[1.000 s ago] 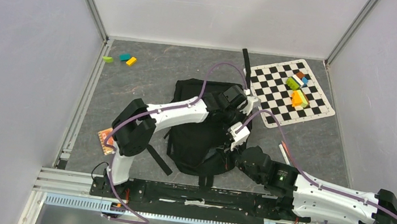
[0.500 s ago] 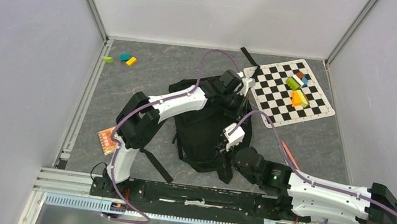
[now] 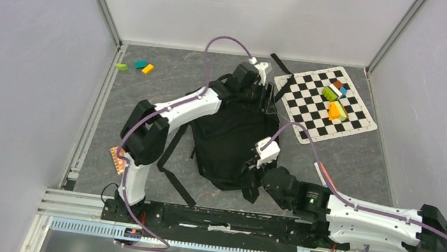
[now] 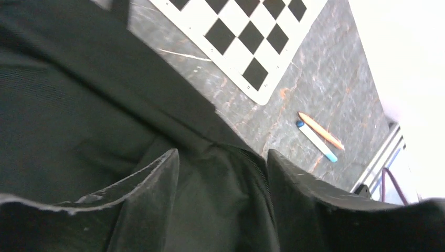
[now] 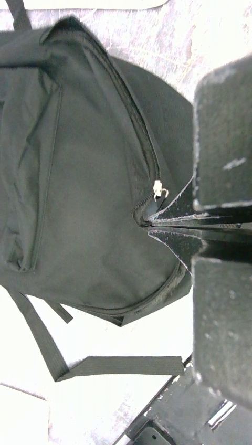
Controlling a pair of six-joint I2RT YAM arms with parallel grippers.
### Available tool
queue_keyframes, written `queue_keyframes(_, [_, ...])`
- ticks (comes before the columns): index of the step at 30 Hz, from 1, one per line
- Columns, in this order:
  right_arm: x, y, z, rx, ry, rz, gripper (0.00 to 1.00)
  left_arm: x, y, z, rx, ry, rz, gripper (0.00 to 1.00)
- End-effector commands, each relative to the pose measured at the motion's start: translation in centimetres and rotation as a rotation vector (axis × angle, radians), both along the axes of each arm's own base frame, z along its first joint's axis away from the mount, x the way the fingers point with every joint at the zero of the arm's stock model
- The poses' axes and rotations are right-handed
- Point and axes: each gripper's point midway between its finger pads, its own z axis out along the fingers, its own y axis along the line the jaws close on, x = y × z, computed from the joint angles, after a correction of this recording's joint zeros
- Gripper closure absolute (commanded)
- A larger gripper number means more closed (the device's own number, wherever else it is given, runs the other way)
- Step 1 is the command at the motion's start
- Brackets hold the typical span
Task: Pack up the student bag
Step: Zip the student bag at the center of the board.
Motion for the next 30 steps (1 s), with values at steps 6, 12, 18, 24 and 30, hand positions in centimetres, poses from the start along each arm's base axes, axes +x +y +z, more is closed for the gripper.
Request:
queue_keyframes(6, [1.7, -1.6, 3.1, 0.104, -0.022, -0.068, 1.0, -5.4, 2.9, 5.8, 0.04, -0.187, -0.099, 0.13])
queue_keyframes(12, [1.6, -2.3, 2.5, 0.15, -0.004, -0.096, 1.0, -10.3, 3.5, 1.8, 0.087, -0.023, -0.227, 0.12])
queue_keyframes(18, [2.0, -3.4, 2.8, 0.163, -0.006, -0.134, 1.0, -14.5, 1.9, -0.5, 0.111, 0.066, -0.359, 0.08])
queue_keyframes(24, [1.8, -3.4, 2.8, 0.164, 0.001, -0.125, 1.0, -16.2, 1.2, -3.6, 0.208, 0.099, -0.415, 0.18])
queue_keyframes(30, [1.4, -2.7, 3.3, 0.167, 0.003, -0.078, 1.0, -17.0, -0.7, -3.7, 0.166, 0.123, -0.478, 0.72])
